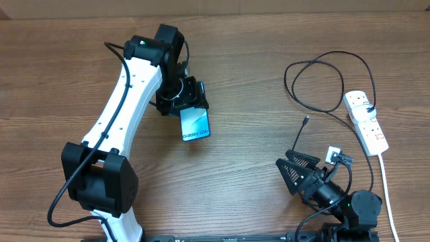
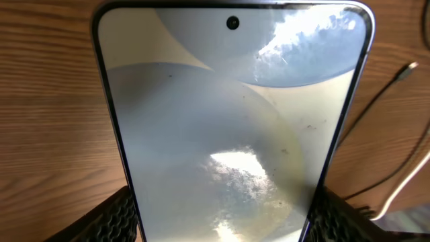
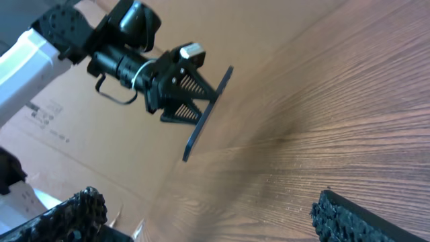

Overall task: Plug charger to phone and switch on socket
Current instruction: 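Swing the right gripper toward the phone held by the left gripper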

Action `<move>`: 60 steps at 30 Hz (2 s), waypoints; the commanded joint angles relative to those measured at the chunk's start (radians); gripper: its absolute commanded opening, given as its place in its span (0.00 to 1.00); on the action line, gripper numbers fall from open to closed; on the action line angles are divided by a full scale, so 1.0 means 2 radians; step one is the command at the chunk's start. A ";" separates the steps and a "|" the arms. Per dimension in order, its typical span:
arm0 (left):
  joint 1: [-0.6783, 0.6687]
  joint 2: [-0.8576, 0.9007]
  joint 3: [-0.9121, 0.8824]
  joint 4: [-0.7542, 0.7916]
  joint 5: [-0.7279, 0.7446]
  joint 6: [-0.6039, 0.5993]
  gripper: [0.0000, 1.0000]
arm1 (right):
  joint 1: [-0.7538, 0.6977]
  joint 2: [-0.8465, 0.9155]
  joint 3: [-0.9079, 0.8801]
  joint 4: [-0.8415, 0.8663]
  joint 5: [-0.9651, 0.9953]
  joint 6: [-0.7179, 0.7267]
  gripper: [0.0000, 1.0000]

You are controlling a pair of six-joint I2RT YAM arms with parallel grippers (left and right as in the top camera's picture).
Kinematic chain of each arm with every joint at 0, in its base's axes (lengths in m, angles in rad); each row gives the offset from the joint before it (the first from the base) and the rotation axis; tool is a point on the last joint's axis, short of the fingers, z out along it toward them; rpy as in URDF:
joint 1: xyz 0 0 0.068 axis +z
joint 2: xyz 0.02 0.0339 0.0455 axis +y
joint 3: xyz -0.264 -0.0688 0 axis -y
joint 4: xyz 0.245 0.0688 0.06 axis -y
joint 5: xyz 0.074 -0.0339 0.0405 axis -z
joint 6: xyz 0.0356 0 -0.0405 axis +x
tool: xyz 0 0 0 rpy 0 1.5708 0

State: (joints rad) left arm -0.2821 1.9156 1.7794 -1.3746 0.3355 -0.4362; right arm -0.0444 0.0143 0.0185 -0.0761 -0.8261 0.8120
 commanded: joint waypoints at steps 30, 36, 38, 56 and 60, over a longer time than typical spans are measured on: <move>-0.007 -0.003 0.001 0.024 0.041 -0.048 0.45 | 0.214 0.277 0.080 0.063 0.157 -0.117 1.00; -0.007 -0.003 0.001 0.024 0.040 -0.047 0.45 | 0.233 0.277 0.080 0.082 0.153 -0.117 1.00; -0.007 -0.003 0.001 0.024 0.040 -0.047 0.45 | 0.233 0.277 0.080 0.082 0.144 -0.117 1.00; -0.007 -0.003 0.001 0.024 0.040 -0.048 0.45 | 0.233 0.277 0.079 0.080 0.109 -0.123 1.00; -0.007 -0.003 0.001 0.024 0.040 -0.048 0.45 | 0.233 0.282 0.078 0.081 0.093 -0.165 1.00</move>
State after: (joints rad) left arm -0.2886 1.9156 1.7790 -1.3300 0.3866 -0.5220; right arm 0.4149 0.5690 0.1543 0.0818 -0.6006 0.5518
